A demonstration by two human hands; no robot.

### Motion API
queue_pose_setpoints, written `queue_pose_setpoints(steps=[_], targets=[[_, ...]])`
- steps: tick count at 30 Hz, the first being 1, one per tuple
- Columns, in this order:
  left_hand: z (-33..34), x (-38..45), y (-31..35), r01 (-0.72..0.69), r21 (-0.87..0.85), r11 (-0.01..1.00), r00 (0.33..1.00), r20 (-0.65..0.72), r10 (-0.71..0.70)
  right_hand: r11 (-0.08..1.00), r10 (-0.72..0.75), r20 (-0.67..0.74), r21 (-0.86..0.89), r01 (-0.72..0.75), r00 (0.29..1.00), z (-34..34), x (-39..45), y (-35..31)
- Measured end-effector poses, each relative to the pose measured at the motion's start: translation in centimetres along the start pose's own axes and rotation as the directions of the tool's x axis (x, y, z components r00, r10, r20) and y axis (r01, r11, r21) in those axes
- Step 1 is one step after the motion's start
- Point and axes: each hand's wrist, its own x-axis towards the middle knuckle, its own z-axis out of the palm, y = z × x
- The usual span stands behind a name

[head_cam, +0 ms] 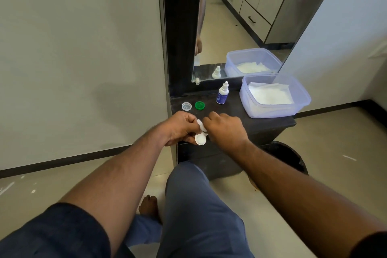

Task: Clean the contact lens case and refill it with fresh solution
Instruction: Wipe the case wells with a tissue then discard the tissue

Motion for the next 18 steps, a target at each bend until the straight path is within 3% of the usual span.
queue_pose_setpoints(steps=[2, 3, 4, 6, 8, 10, 11, 13, 16, 18], targets=[[-0.1, 0.1, -0.1, 0.008, 0.001, 1.0, 1.0, 0.006, -0.008, 0.964, 0.195, -0.05, 0.195, -0.182, 0.98, 1.5, -0.4, -0.3], [-0.1, 0.2, -0.2, 0.003, 0.002, 1.0, 1.0, 0.001, -0.003, 0.886, 0.337, -0.031, 0.347, -0.306, 0.941, 2.1, -0.5, -0.5], [-0.1, 0.2, -0.3, -0.001, -0.002, 1.0, 1.0, -0.001, 0.001, 0.753, 0.446, 0.038, 0.524, -0.398, 0.894, 2.4, -0.5, -0.7], [0.0, 0.3, -0.5, -0.022, -0.011, 1.0, 1.0, 0.017, 0.022, 0.381, 0.502, 0.178, 0.832, -0.402, 0.846, 2.3, -0.5, -0.6], [-0.1, 0.3, -0.7, -0.041, -0.041, 0.998, 0.999, 0.027, 0.042, 0.067, 0.468, 0.25, 0.946, -0.316, 0.848, 1.0, -0.9, -0.6], [-0.2, 0.4, -0.9, -0.041, -0.054, 0.998, 0.999, 0.018, 0.042, -0.116, 0.507, 0.312, 0.949, -0.295, 0.804, 0.2, -1.3, 0.2], [-0.2, 0.4, -0.9, -0.044, -0.054, 0.998, 0.999, 0.01, 0.045, -0.146, 0.547, 0.321, 0.946, -0.29, 0.773, -0.1, -1.5, 0.9], [-0.1, 0.4, -0.9, -0.047, -0.051, 0.998, 0.999, 0.004, 0.048, -0.095, 0.638, 0.283, 0.952, -0.292, 0.716, 0.0, -1.5, 2.5], [0.0, 0.3, -0.8, -0.043, -0.036, 0.998, 0.999, 0.001, 0.043, 0.145, 0.68, 0.172, 0.921, -0.361, 0.712, 0.2, -1.0, 4.0], [0.0, 0.3, -0.8, -0.034, -0.025, 0.999, 0.999, 0.01, 0.034, 0.369, 0.598, 0.056, 0.866, -0.337, 0.8, 0.2, -0.5, 3.9]])
